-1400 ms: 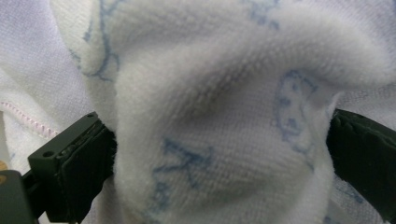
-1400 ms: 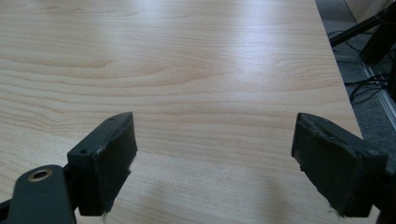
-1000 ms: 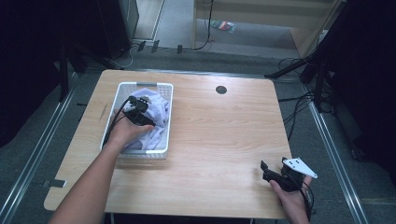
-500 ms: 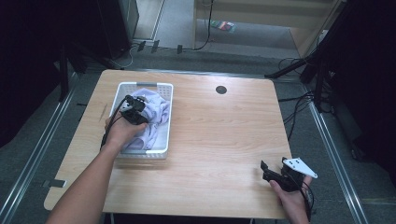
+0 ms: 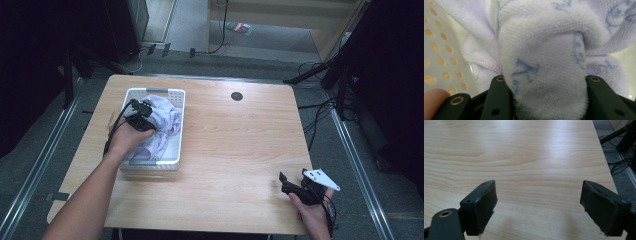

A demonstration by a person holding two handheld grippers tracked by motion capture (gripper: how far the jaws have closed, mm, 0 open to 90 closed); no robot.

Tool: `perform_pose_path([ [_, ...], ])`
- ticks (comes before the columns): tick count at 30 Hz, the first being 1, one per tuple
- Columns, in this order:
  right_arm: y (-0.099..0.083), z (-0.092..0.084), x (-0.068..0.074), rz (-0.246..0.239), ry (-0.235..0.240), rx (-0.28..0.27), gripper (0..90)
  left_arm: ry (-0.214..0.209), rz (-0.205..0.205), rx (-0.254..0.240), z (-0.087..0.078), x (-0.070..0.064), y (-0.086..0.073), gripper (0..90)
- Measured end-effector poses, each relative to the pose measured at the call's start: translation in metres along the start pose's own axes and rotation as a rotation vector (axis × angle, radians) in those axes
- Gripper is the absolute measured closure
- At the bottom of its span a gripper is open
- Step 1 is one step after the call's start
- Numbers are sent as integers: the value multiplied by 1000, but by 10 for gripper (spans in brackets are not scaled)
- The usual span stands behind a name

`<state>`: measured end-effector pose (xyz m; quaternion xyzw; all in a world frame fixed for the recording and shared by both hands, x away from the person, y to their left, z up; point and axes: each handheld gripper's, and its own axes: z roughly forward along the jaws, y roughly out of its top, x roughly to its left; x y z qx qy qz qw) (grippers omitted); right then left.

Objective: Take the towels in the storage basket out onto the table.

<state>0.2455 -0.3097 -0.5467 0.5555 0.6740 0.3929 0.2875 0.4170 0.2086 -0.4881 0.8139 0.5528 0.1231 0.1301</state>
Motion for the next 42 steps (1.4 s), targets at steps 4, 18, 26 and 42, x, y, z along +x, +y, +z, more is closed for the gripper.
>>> perform_pose_path([
  [4,0,0,0,-1,0,3,140,9,6,-17,-11,0,-2,599],
  [18,0,0,0,-3,-4,2,140,-2,17,-62,-54,10,0,597],
  [26,0,1,0,-2,-7,4,140,-2,30,-83,-71,11,3,596],
  [42,0,1,0,-3,-8,4,140,-8,61,-101,-106,2,16,594],
])
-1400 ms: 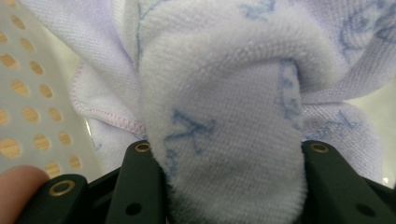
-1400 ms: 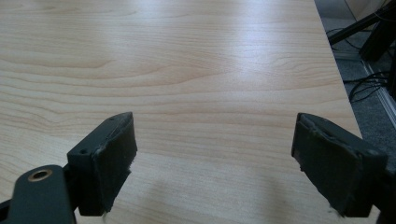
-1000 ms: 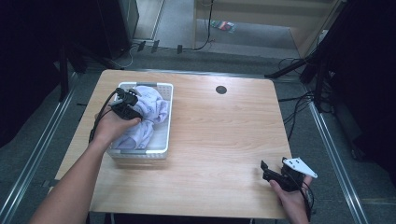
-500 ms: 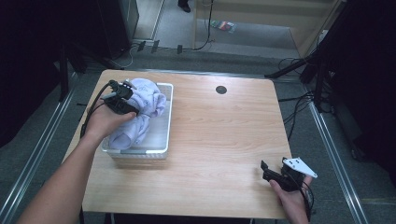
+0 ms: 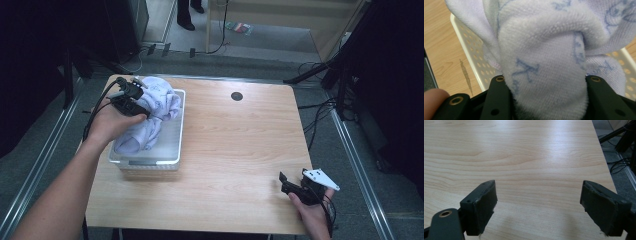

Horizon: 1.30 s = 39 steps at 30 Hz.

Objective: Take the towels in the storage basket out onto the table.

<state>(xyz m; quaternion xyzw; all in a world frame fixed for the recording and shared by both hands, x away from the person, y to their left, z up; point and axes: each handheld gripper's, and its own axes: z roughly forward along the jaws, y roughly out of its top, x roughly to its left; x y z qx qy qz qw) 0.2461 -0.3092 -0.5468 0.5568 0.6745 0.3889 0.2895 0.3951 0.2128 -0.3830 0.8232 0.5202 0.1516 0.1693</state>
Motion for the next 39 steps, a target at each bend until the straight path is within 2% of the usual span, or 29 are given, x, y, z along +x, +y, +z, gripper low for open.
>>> perform_pose_path([
  [8,0,0,0,-1,0,1,140,1,23,-9,-15,-3,12,593],
  [14,0,0,0,6,1,1,140,-2,37,-18,-21,-12,21,592],
  [29,0,0,0,6,3,1,140,-22,81,-35,-21,-42,41,589],
  [39,0,0,0,6,6,0,140,-60,122,-32,-13,-68,54,588],
])
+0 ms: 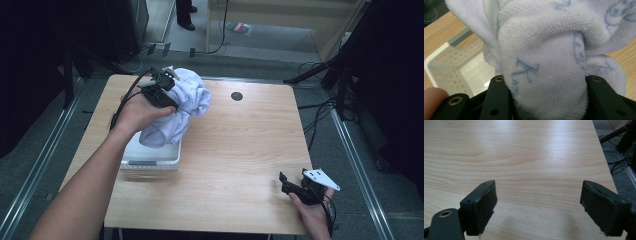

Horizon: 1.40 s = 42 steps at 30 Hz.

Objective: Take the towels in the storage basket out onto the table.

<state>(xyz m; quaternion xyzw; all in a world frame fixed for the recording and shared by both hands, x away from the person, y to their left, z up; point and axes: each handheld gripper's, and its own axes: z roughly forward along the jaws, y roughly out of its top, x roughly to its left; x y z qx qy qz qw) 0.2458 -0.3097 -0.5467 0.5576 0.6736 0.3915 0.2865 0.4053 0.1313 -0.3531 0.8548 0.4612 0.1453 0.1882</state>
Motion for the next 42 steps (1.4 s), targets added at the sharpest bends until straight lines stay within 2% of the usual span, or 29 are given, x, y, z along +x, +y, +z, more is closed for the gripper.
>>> perform_pose_path([
  [11,0,0,0,-1,3,-1,140,-31,29,-3,9,-22,15,588],
  [23,0,0,0,-2,7,-2,140,-64,62,1,27,-53,35,587],
  [42,0,0,-1,1,15,-10,139,-108,82,0,59,-94,56,583],
])
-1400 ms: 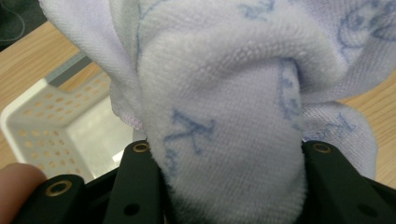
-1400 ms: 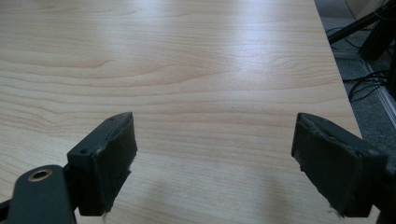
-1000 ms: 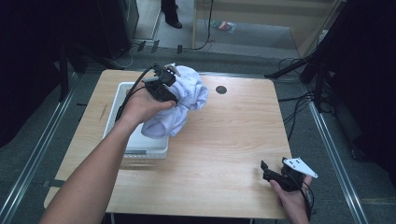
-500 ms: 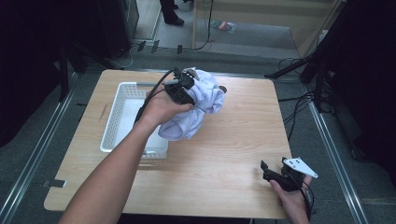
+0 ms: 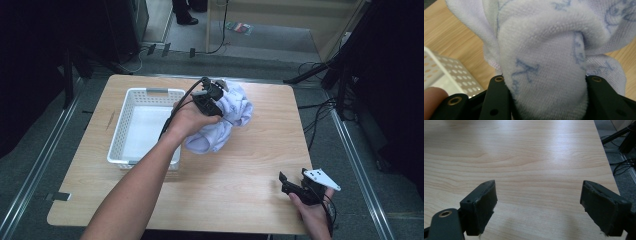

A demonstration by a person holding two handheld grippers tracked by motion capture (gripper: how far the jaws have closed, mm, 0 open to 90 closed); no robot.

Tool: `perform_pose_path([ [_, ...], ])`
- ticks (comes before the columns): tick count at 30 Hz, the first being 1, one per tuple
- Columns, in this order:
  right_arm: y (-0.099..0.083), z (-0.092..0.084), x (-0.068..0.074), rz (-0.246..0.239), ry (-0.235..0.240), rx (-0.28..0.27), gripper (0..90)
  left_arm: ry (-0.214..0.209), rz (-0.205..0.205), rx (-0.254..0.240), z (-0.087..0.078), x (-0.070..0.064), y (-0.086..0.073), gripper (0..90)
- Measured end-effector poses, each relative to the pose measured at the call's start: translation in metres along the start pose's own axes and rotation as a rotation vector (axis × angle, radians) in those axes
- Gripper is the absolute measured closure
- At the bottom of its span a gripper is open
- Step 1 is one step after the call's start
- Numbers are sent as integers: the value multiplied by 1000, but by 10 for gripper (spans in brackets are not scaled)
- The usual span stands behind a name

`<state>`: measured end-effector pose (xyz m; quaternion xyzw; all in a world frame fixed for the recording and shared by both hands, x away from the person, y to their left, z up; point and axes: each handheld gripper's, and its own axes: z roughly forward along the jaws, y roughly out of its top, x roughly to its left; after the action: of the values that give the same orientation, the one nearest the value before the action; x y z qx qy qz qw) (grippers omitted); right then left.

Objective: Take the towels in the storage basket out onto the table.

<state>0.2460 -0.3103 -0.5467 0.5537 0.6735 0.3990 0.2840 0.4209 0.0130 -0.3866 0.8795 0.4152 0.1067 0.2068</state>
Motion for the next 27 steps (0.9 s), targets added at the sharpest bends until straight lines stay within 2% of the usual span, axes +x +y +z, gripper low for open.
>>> perform_pose_path([
  [7,0,0,0,-3,5,-2,139,-10,4,3,13,-10,4,580],
  [14,0,0,0,-1,6,-3,139,-38,-4,13,33,-19,5,575],
  [22,0,0,0,2,6,-4,139,-57,-20,34,56,-25,0,564],
  [27,0,0,0,1,8,-4,139,-56,-24,50,68,-29,-4,543],
])
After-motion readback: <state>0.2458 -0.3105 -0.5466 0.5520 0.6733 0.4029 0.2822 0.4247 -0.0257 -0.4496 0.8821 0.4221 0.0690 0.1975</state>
